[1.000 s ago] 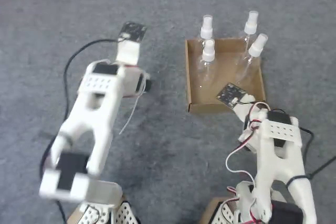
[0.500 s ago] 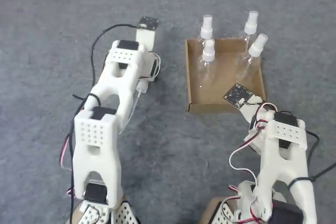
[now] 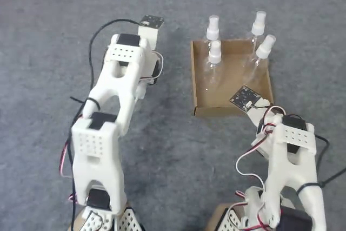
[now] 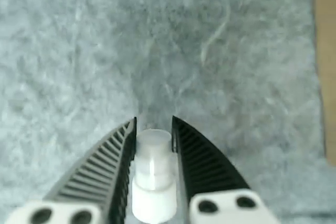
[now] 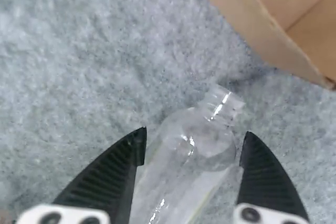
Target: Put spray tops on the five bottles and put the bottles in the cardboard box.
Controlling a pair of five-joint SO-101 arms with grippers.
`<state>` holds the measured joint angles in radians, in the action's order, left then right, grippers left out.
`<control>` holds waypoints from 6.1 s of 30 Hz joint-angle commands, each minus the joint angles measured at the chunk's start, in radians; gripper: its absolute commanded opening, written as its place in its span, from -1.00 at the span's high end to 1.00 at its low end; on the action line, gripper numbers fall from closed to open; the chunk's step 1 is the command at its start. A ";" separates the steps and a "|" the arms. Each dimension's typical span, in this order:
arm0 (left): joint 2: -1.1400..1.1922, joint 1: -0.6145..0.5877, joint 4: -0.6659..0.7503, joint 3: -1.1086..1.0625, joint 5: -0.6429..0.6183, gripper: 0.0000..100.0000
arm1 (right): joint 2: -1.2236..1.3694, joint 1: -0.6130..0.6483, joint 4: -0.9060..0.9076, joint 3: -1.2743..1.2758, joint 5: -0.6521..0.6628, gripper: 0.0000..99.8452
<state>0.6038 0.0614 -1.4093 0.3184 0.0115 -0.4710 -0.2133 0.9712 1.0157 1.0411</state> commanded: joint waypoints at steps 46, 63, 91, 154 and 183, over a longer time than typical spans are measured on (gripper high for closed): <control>-0.671 0.000 0.465 -0.995 0.040 0.88 | 0.292 -0.484 -0.079 -0.336 -0.058 0.85; -0.572 -0.035 0.381 -0.924 0.084 0.76 | 0.446 -0.479 -0.082 -0.437 -0.080 0.74; -0.681 -0.026 0.293 -0.914 0.141 0.98 | 0.440 -0.479 0.059 -0.545 -0.081 0.55; -1.694 -0.032 0.204 -0.495 -0.242 0.98 | -0.421 0.963 0.088 -0.324 -0.796 0.99; -1.694 0.006 0.534 -0.812 -0.489 0.98 | -0.412 1.104 -0.450 -0.009 -0.904 0.99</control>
<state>-1.0840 0.0537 -0.9198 -0.4795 -0.4657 -0.8884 0.8838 0.5508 1.0203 0.1757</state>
